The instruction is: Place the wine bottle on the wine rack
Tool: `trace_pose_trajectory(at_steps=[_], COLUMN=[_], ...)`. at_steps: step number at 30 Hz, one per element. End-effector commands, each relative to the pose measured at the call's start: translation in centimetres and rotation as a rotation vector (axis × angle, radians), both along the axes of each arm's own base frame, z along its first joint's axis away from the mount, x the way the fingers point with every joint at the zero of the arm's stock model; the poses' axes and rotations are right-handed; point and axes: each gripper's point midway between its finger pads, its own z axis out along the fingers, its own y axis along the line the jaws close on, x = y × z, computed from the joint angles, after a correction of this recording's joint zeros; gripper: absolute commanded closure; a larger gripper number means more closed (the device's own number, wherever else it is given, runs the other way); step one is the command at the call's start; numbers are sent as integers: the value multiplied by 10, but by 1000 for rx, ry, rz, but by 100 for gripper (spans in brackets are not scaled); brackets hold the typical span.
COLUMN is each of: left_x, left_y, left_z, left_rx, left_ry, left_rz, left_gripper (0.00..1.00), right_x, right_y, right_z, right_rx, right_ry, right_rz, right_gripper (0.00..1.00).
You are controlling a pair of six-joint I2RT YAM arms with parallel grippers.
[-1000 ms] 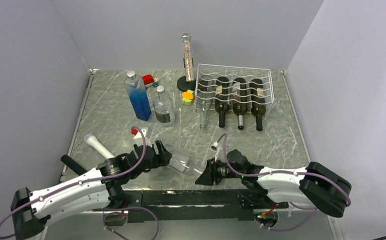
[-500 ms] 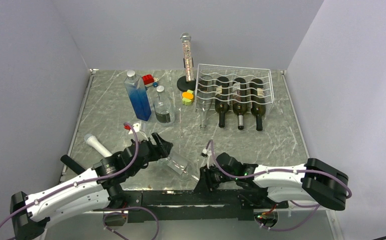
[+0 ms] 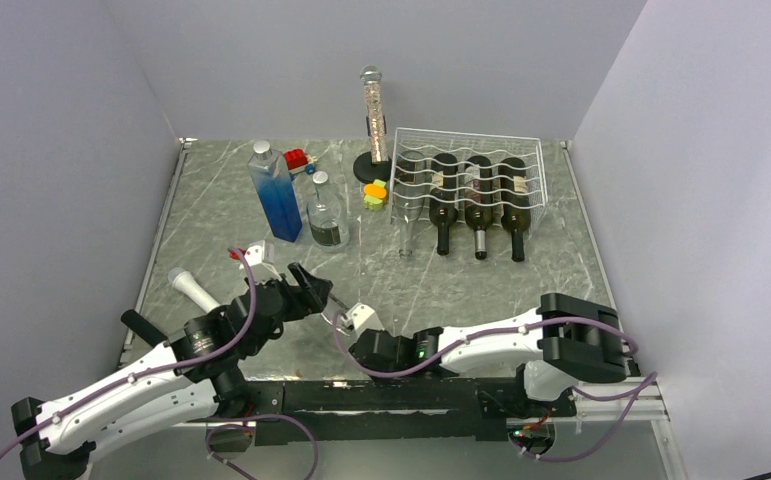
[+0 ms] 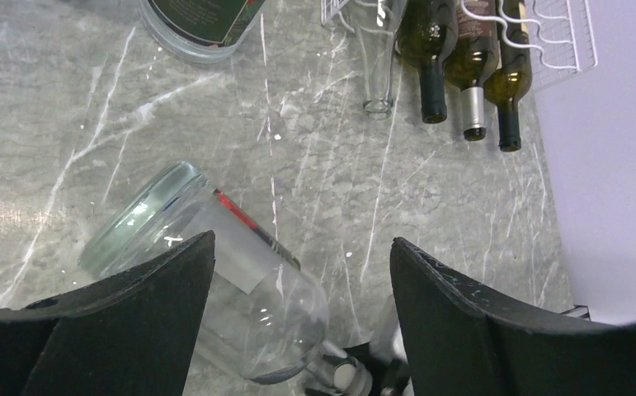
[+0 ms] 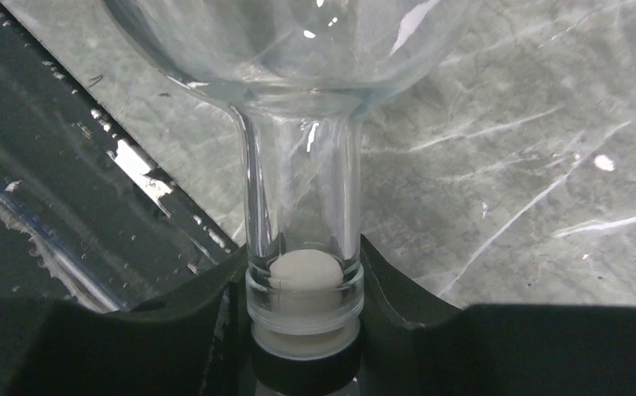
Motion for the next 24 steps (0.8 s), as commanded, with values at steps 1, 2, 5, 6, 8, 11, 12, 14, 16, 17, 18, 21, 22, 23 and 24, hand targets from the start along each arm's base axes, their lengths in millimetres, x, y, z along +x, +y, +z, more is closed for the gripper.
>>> trace_pose_trajectory(at_steps=[1, 2, 5, 6, 8, 11, 12, 14, 16, 17, 18, 21, 22, 23, 24], left_x=[5, 4, 4, 4, 3, 2, 2, 2, 1, 0, 0, -2, -2, -3, -3], left_y=[13, 15, 23, 25, 30, 38, 40, 44, 46, 46, 46, 46, 46, 47, 46], left_z=[30, 33, 44, 47, 56, 67, 71, 77, 81, 83, 84, 84, 84, 83, 83], left_rx=[-24, -25, -29, -30, -34, -30, -29, -30, -36, -44, -53, -69, -71, -73, -75], left_ry=[-58, -63, -86, -94, -113, -132, -138, -149, -159, -165, -168, -169, -166, -164, -161], left_rz=[48, 55, 72, 76, 83, 98, 104, 110, 111, 106, 103, 99, 100, 101, 100], left_gripper=[18, 18, 18, 18, 18, 17, 17, 17, 17, 17, 17, 17, 17, 17, 17], right_x=[11, 10, 8, 8, 7, 7, 7, 7, 9, 11, 13, 19, 21, 23, 25], right_y=[-1, 1, 6, 7, 9, 14, 17, 25, 32, 34, 38, 46, 48, 51, 53], right_z=[-1, -2, -5, -4, -3, 6, 9, 19, 23, 22, 22, 18, 15, 15, 13], right_rx=[-99, -99, -99, -96, -90, -47, -21, 34, 58, 55, 55, 47, 42, 44, 44], right_ry=[-107, -103, -97, -97, -102, -114, -114, -119, -115, -110, -109, -113, -108, -105, -103], right_rz=[-16, -14, -14, -14, -13, 3, 10, 25, 38, 45, 47, 55, 56, 58, 60], right_gripper=[90, 88, 77, 71, 55, 38, 35, 29, 29, 29, 29, 32, 34, 35, 37])
